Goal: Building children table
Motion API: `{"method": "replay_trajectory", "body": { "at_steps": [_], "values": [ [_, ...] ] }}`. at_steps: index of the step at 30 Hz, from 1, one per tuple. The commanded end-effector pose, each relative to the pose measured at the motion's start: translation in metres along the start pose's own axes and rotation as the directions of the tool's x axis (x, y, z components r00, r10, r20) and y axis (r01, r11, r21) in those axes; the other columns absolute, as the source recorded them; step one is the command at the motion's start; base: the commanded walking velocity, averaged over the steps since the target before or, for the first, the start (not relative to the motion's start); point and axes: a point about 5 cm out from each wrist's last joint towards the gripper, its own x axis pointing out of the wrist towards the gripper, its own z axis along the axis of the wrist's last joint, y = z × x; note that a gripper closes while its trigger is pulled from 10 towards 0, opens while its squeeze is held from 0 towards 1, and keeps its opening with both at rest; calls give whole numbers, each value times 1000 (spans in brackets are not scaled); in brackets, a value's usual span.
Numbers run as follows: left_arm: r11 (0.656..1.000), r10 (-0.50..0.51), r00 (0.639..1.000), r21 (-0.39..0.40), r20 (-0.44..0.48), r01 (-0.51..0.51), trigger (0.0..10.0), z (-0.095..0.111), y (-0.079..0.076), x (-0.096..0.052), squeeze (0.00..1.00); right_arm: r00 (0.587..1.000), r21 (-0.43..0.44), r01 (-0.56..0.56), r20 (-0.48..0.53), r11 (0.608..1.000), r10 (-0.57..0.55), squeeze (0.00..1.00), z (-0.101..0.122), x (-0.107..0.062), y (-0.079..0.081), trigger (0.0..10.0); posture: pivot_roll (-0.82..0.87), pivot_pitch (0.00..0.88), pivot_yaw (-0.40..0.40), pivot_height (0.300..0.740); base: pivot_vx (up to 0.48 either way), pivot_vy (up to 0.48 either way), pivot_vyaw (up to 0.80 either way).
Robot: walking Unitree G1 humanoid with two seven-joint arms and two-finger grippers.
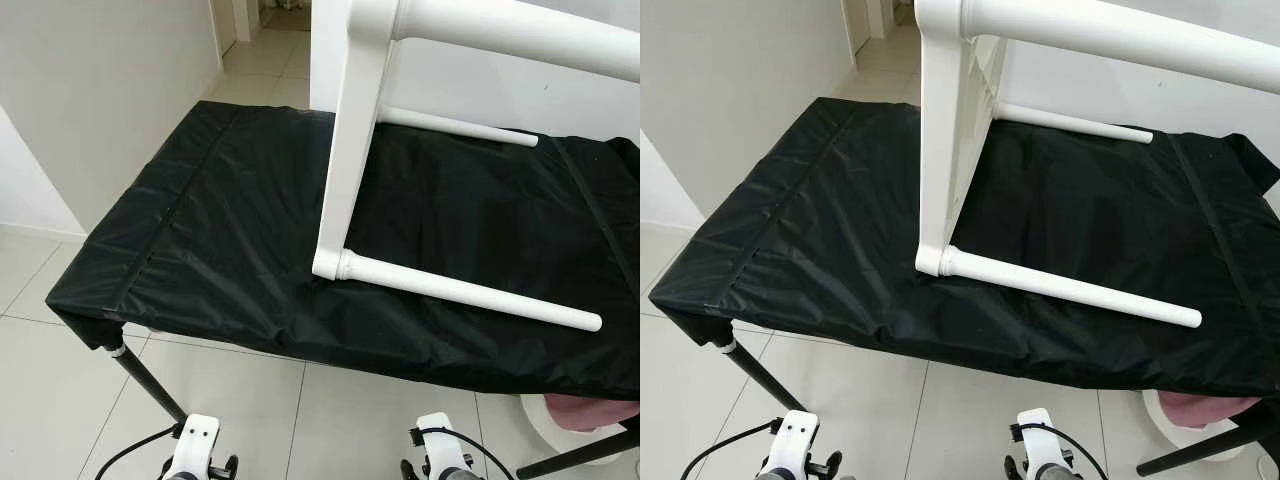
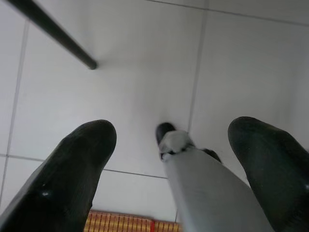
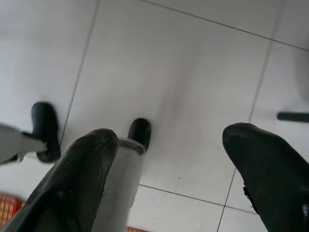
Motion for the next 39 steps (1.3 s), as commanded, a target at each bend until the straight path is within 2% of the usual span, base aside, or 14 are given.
{"method": "replay_trajectory", "body": {
  "at_steps": [1,12,13,17,18,22,25,26,29,31,34,35,37,39],
  "values": [
    [999,31,999,-31,-17,-31,10000,-1,7,-1,0,999,30,23,-24,999,-22,0,-4,-1,-4,10000,-68,0,37,740,0,0,0],
    [986,-107,994,128,-36,111,10000,-3,-12,0,0,999,-59,-43,-18,997,42,0,-1,1,6,10000,-60,0,44,740,0,0,0],
    [992,-85,996,91,-27,87,10000,-3,-11,1,1000,999,-47,-49,-16,998,49,973,-1,1,8,10000,-58,0,44,740,0,0,0],
    [993,-68,997,92,-23,70,10000,-1,-10,1,1000,999,-38,-52,-11,998,52,1000,0,1,9,10000,-60,0,45,740,0,0,0],
    [992,-63,998,107,-27,66,10000,-1,-9,1,0,999,-43,-53,-11,998,53,0,1,1,10,10000,-58,0,46,740,0,0,0],
    [998,-45,999,33,-17,46,10000,0,-6,1,1000,998,-47,-56,-11,997,55,745,2,2,11,10000,-60,0,48,740,0,0,0],
    [997,-43,999,63,-23,44,10000,0,-6,1,600,998,-54,-55,-9,997,54,1000,2,2,10,10000,-62,0,48,740,0,0,0],
    [996,-38,999,76,-25,40,10000,1,-6,2,0,998,-55,-57,-10,997,57,0,3,2,10,10000,-62,0,48,740,0,0,0],
    [998,-52,999,37,-15,52,10000,2,-7,2,0,998,-61,-56,-7,997,56,973,4,2,11,10000,-62,0,47,740,0,0,0],
    [997,-55,998,49,-16,56,10000,3,-8,2,1000,998,-55,-61,-4,997,60,776,5,2,11,10000,-63,0,47,740,0,0,0],
    [997,-50,999,60,-21,52,10000,2,-9,2,267,998,-34,-70,-2,997,70,0,5,2,13,10000,-62,0,47,740,0,0,0],
    [998,-61,998,20,-11,61,10000,2,-10,2,1000,998,-44,-67,-1,997,67,1000,6,3,13,10000,-62,0,47,740,0,0,0],
    [997,-58,998,47,-21,59,10000,2,-11,3,1000,998,-46,-66,0,997,66,0,6,3,13,10000,-66,0,45,740,0,0,0],
    [997,-60,998,50,-26,61,10000,1,-12,2,0,997,-40,-71,1,997,71,67,6,3,14,10000,-66,0,45,740,0,0,0]
  ]
}}
